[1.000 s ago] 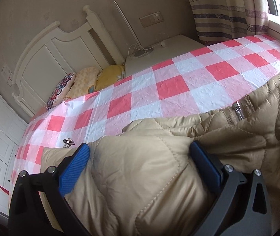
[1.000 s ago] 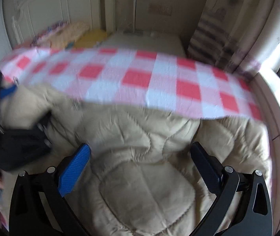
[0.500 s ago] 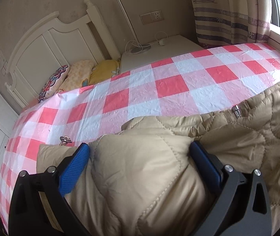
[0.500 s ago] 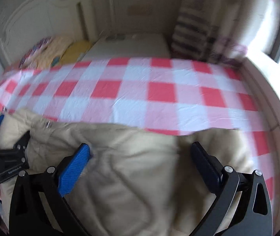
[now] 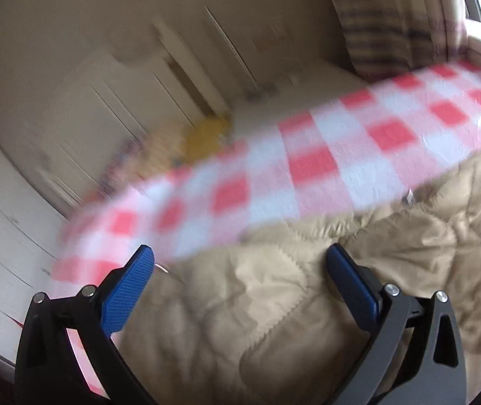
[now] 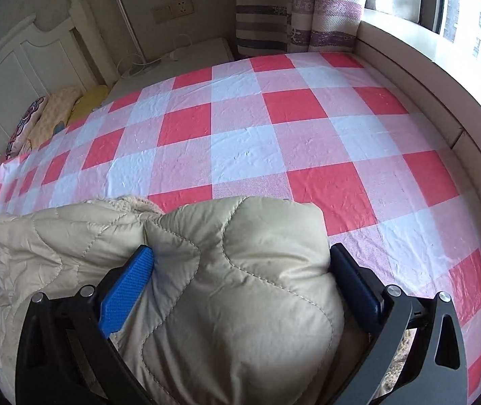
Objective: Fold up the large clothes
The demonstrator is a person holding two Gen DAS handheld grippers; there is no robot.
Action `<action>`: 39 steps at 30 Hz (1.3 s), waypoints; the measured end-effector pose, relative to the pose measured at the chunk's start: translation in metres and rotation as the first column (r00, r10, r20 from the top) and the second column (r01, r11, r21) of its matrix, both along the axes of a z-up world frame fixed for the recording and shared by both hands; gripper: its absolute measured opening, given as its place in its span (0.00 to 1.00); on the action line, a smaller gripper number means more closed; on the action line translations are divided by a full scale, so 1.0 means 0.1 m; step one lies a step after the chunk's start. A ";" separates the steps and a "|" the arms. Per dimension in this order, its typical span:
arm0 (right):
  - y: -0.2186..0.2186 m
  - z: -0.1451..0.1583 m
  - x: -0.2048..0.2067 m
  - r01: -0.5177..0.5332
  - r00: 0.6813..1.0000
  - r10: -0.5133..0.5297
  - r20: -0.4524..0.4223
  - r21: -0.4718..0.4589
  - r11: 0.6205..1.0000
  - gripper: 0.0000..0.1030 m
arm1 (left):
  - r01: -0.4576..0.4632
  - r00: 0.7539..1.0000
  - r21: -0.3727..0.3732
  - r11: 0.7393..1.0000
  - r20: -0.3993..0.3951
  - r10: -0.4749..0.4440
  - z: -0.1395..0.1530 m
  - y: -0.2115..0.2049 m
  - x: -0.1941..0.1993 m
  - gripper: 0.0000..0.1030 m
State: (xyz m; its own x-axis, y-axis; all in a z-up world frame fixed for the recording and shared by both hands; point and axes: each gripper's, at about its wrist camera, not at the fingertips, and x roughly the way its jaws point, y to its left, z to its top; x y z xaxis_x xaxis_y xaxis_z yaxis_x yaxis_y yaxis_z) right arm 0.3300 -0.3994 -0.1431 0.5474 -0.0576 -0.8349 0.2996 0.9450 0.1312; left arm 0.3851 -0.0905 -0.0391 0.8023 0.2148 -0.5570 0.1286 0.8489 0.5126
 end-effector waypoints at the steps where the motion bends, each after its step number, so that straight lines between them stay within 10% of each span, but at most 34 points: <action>1: 0.01 -0.01 -0.01 0.000 1.000 0.000 0.001 -0.002 1.000 0.96 | 0.036 0.999 -0.026 0.999 0.020 -0.036 0.08 -0.06 -0.08 0.98; 6: 0.04 0.00 -0.03 0.004 1.000 -0.004 0.007 -0.018 1.000 0.96 | 0.234 0.967 -0.011 0.972 -0.099 -0.234 -0.28 -0.51 -0.25 0.98; 10: 0.05 0.01 -0.04 0.009 1.000 -0.009 0.008 -0.032 0.999 0.96 | 0.204 0.964 -0.109 0.973 -0.150 -0.219 -0.30 -0.37 -0.15 0.98; 15: 0.06 0.02 -0.04 0.010 1.000 -0.010 0.012 -0.033 0.999 0.96 | 0.127 0.992 -0.018 0.992 -0.024 -0.127 -0.06 0.09 -0.05 0.98; 19: 0.08 0.02 -0.04 0.010 1.000 -0.009 0.012 -0.036 0.999 0.96 | -0.024 0.981 -0.240 0.971 -0.190 -0.023 -0.17 0.92 0.35 0.98; 23: 0.06 0.02 -0.04 0.006 1.000 -0.006 0.016 -0.024 1.000 0.96 | -0.075 0.964 -0.463 0.883 -0.260 -0.054 -0.32 1.34 0.44 0.98; 32: 0.13 0.43 -0.28 0.032 0.994 -0.028 0.107 -0.037 0.999 0.95 | -0.120 0.975 -0.403 0.907 -0.219 0.032 -0.33 1.31 0.36 0.98; 36: 0.87 0.90 -0.63 -0.195 0.940 0.212 0.265 -0.091 0.977 0.95 | -0.121 0.975 -0.403 0.907 -0.219 0.033 -0.32 1.30 0.36 0.98; 39: 1.46 0.82 -0.68 -0.362 0.889 0.400 0.223 -0.194 0.912 0.95 | -0.121 0.975 -0.403 0.907 -0.218 0.033 -0.32 1.31 0.36 0.98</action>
State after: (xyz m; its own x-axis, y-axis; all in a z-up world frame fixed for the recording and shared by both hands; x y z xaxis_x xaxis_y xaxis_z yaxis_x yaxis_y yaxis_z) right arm 0.2625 -0.2534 -0.0612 0.7420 0.0898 -0.6643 -0.1123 0.9936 0.0089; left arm 0.4215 0.0405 -0.0710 0.6540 -0.0124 -0.7564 0.1172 0.9895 0.0851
